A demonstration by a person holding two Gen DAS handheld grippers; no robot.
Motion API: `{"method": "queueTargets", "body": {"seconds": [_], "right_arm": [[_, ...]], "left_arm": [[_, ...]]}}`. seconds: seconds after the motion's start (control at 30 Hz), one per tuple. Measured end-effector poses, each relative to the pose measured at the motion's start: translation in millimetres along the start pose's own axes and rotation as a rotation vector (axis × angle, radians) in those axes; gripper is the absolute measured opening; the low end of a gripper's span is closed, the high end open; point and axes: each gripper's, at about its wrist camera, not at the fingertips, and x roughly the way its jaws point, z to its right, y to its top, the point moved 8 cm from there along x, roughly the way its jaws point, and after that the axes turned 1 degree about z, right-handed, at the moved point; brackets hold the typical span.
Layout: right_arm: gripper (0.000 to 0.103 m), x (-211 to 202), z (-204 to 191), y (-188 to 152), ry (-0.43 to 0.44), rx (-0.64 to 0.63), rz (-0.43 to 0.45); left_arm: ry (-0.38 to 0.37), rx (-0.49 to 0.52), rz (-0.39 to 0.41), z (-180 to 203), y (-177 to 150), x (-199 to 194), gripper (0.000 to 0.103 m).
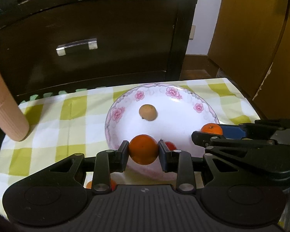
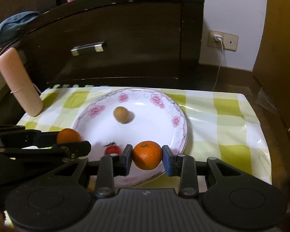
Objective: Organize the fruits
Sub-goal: 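Carry both fruits over the white bowl and open both tools to drop them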
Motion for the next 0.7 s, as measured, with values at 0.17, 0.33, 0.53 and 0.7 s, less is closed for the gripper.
{"method": "queueTargets", "body": {"seconds": [0.17,0.33,0.53,0.7], "right_arm": [[0.031,12,9,3,0.006,0.018,0.004],[0.031,20,6,4,0.009,0.005,-0.003],[0.031,24,5,2,0.006,-0.006,-0.006],[0.031,25,4,2,0.009,-0.008,-0.011]], "left_arm": [[0.007,0.001,-0.002,2,4,13,0.039],[0.012,-0.011,-0.018,-3,3,20,0.039],[0.017,-0.016,-0.031,-5,1,22,0.039],[0.026,-0.022,-0.046,-7,-1,25,0.040]]}}
